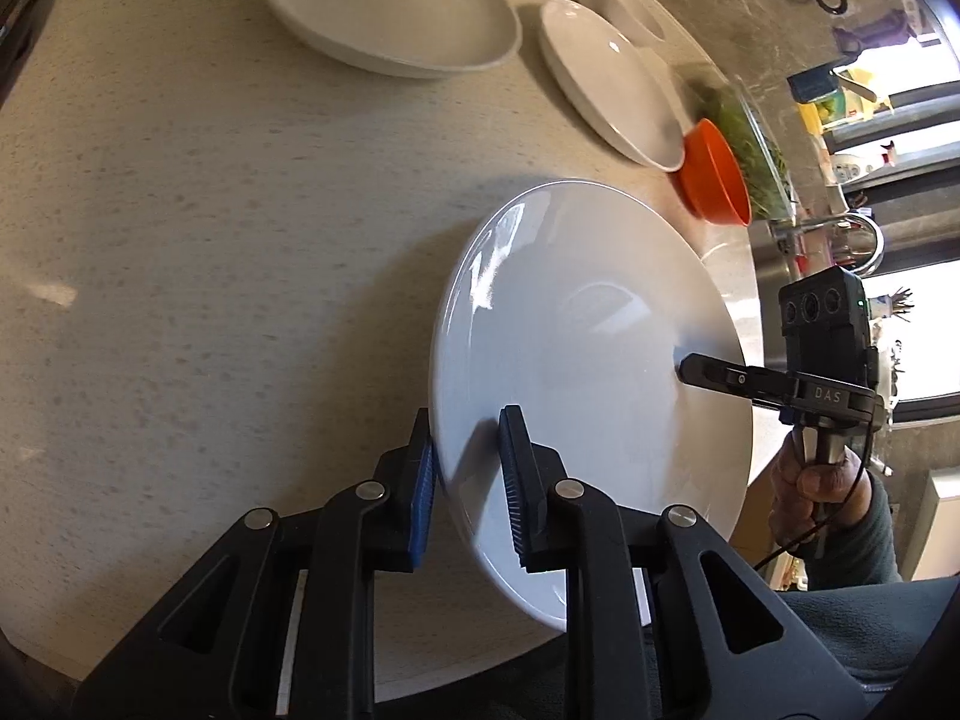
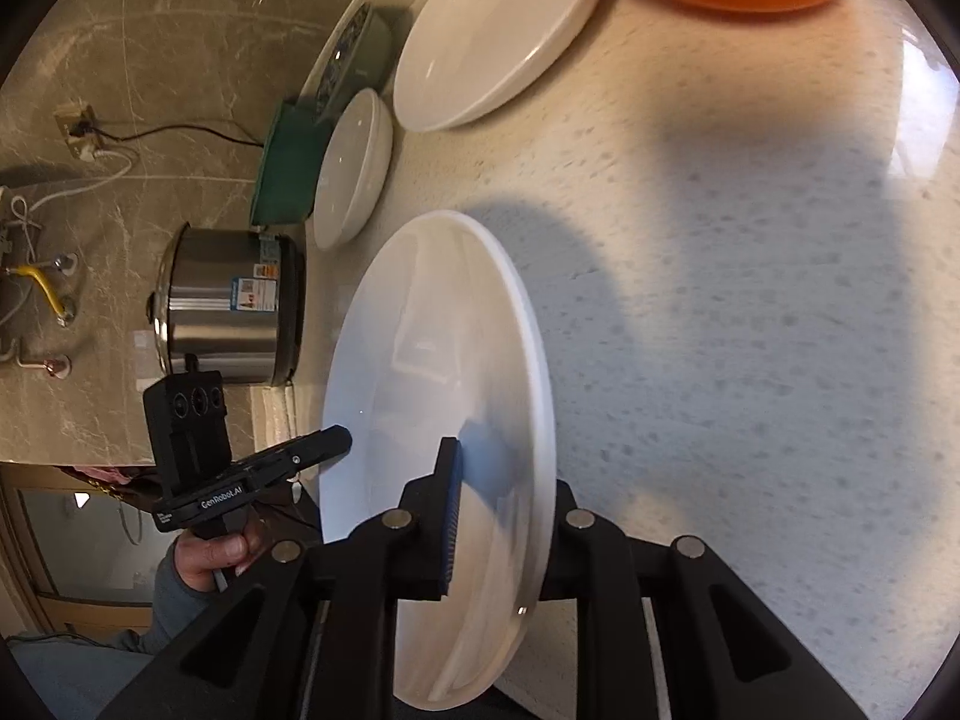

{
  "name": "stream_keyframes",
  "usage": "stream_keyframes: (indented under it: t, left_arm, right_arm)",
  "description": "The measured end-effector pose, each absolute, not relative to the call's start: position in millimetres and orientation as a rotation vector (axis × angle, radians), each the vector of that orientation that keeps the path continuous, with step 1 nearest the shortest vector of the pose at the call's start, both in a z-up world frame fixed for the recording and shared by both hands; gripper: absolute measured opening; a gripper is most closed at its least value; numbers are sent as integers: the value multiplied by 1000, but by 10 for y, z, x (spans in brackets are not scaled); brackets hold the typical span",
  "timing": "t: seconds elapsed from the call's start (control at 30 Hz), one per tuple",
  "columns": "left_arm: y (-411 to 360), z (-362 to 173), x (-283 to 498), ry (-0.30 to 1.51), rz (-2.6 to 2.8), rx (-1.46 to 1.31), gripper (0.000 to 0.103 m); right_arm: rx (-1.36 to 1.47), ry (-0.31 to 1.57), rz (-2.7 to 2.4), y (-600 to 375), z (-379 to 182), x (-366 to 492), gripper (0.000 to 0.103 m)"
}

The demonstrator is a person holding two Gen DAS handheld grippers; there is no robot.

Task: Organize plates and bowls
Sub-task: 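Lift the large white plate with both grippers and carry it along the counter, then lower the large white plate onto the counter and open both grippers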

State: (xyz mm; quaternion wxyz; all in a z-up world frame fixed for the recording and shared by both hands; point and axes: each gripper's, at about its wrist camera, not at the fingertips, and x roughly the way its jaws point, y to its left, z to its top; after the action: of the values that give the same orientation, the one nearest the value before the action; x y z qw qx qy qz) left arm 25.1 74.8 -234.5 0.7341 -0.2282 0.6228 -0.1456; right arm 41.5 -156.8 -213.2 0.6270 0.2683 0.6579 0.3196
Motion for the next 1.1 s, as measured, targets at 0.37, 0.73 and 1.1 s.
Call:
stream_keyframes:
  t: [0.37, 0.73, 1.1]
  left_arm:
    - [940, -2497, 310, 1377, -360, -447, 19]
    - [898, -2504, 314, 1360, -408, -403, 20]
    - [891, -2526, 333, 1343, -434, -399, 20]
  right_arm:
    - [591, 1476, 697, -1368, -2214, 360, 24]
    - [642, 1355, 761, -1406, -2190, 211, 54]
    - [584, 1283, 687, -1433, -2021, 54, 81]
